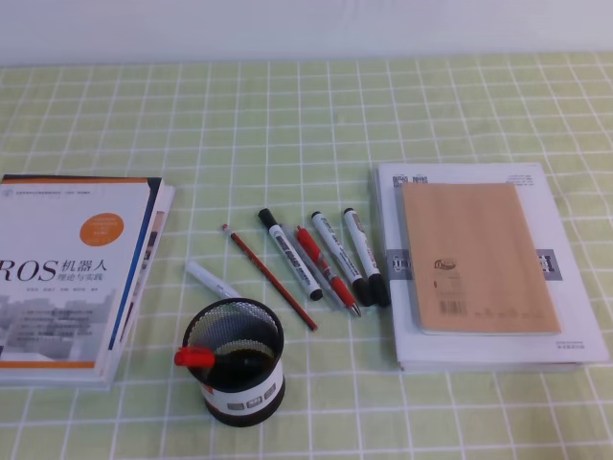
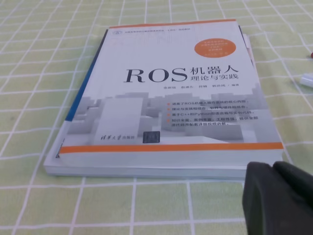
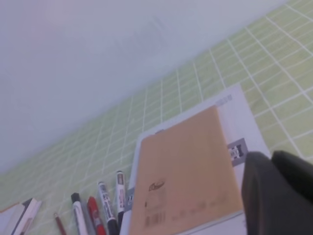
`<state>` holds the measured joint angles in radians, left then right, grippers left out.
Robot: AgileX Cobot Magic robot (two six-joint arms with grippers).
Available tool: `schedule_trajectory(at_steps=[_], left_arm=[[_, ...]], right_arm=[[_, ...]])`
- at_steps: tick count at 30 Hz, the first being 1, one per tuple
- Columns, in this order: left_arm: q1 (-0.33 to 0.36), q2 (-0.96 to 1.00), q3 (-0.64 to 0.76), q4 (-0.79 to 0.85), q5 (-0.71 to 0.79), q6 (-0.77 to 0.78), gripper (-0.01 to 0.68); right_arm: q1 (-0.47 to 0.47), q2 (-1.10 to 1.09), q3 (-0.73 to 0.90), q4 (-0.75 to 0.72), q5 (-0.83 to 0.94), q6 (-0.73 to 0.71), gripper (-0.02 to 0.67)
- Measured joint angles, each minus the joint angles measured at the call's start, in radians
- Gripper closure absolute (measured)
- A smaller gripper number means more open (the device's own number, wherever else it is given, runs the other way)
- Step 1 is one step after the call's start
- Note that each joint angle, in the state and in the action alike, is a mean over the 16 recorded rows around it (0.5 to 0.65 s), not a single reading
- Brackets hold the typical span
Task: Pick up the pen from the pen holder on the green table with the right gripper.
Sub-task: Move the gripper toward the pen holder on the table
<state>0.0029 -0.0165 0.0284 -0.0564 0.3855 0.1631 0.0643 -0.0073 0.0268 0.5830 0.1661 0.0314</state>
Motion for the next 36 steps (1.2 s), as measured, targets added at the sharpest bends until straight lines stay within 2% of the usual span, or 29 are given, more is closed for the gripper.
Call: schedule_trajectory(at_steps=[11, 23, 30, 36], left_arm=[[0.000, 0.000, 0.000, 0.000, 0.000, 0.000, 0.680], [0.000, 0.000, 0.000, 0.000, 0.000, 0.000, 0.680], [0.000, 0.000, 0.000, 0.000, 0.000, 0.000, 0.680], [0.000, 0.000, 0.000, 0.000, 0.000, 0.000, 0.680]], right_arm=[[0.000, 0.066, -0.094, 0.121, 0.143, -0.041, 0.661], [0.000, 0.423, -0.380, 0.134, 0.413, -0.240, 0.661], [0.019, 0.621, -0.476, 0.131, 0.446, -0.326, 0.661], [0.107, 0.745, -0.514, 0.118, 0.402, -0.341, 0.661]])
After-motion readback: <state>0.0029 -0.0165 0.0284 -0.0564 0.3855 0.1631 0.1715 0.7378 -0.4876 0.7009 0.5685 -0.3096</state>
